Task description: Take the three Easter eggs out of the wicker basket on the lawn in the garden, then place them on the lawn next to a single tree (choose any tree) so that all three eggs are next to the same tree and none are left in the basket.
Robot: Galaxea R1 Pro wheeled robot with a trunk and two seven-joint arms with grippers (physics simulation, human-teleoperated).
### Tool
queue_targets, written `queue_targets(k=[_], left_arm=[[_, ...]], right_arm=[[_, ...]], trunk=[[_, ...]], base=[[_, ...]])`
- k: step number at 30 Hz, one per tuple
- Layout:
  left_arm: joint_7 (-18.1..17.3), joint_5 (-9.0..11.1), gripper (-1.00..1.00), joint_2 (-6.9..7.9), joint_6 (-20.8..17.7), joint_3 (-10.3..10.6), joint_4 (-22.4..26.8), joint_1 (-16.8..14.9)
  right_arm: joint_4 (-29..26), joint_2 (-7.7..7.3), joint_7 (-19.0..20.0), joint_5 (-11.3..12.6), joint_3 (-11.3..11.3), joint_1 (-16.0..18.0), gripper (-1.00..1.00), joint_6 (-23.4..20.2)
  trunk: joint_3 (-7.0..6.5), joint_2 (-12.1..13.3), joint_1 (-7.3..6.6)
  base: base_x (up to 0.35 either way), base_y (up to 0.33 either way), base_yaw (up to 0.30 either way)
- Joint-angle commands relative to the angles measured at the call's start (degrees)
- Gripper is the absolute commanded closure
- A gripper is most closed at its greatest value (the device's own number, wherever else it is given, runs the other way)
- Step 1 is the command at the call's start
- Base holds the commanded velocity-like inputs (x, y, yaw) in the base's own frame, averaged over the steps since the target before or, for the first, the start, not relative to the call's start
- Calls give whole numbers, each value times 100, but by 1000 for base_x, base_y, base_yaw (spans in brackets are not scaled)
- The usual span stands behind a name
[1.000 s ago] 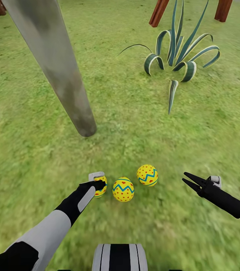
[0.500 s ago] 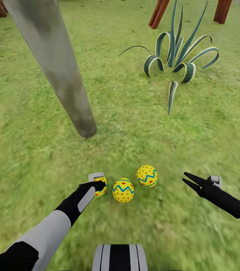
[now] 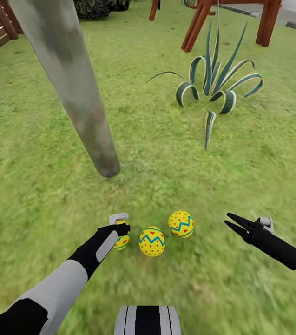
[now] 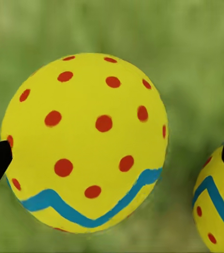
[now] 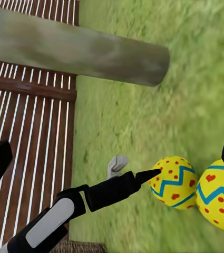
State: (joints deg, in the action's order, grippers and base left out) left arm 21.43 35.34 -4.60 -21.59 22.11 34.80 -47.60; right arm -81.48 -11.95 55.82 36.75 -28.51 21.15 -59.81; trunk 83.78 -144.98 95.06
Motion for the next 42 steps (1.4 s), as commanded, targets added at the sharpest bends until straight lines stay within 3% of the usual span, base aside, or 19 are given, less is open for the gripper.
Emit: queue_targets(k=[1,9,19,30,42], left_arm=[[54,61,-100,6,-10,30,9,-3],[54,61,-100,3,-12,30,14,-4],[60,61,-100,4,-15,30,9,-4],[101,67,-100,3,-97,20,-20,-4],[131,94,-100,3,-662,-23,-34,-6]], right_arm=[[0,0,30,-23,-6,3,-100,-19],[0,0,30,-19,-6,3,-100,-19],[0,0,31,-22,-6,3,-100,-19],[0,0,32,-26,-6,3,-100,-19],[0,0,32,-26,-6,3,-100,-19]], trunk=[[-19,0,-3],[-19,0,-3],[-241,14,-29],[-263,15,-32],[-529,31,-62]], base=[[0,0,0],[0,0,0],[0,0,0],[0,0,0],[0,0,0]])
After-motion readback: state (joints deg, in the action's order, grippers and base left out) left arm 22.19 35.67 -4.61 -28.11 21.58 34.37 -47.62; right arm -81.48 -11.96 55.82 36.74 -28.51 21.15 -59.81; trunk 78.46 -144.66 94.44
